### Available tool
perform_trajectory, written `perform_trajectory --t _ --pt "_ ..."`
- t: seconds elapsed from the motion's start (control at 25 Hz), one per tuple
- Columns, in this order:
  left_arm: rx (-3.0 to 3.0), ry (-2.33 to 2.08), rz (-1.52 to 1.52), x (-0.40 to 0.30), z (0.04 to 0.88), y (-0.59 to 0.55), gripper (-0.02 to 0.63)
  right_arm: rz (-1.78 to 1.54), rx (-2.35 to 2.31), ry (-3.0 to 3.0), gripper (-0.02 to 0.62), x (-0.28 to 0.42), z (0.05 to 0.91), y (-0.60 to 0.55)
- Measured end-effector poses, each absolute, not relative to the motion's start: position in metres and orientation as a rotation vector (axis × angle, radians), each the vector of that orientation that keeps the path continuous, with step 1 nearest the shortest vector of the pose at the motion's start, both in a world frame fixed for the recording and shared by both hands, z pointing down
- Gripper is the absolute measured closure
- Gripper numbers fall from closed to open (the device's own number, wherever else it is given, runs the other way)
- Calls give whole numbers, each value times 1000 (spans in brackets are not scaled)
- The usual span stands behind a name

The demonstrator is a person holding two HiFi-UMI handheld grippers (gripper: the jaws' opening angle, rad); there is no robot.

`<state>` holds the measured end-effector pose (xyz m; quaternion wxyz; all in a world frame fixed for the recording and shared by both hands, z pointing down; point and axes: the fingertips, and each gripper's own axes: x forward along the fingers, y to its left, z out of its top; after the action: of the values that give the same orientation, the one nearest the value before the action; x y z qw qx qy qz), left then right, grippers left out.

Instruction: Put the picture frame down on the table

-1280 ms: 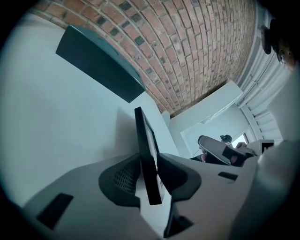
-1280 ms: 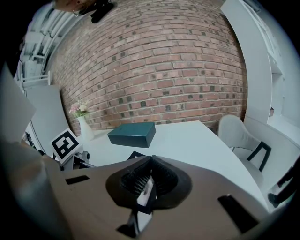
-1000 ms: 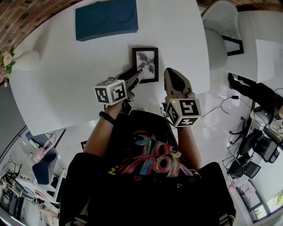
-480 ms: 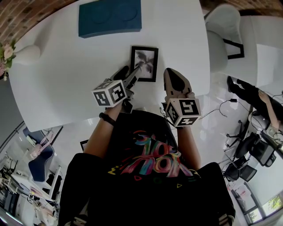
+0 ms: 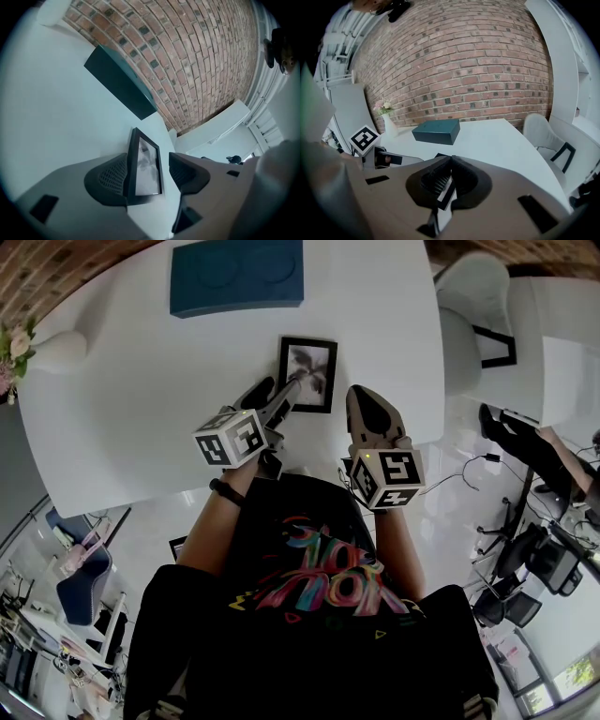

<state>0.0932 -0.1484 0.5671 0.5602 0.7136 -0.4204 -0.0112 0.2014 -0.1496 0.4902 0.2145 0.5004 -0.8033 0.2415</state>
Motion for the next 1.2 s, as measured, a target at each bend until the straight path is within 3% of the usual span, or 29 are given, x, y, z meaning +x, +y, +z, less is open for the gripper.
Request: perform_trajectory --t 1.2 --pt "2162 -1000 -389 64 345 -168 341 409 1404 -2440 577 172 375 -170"
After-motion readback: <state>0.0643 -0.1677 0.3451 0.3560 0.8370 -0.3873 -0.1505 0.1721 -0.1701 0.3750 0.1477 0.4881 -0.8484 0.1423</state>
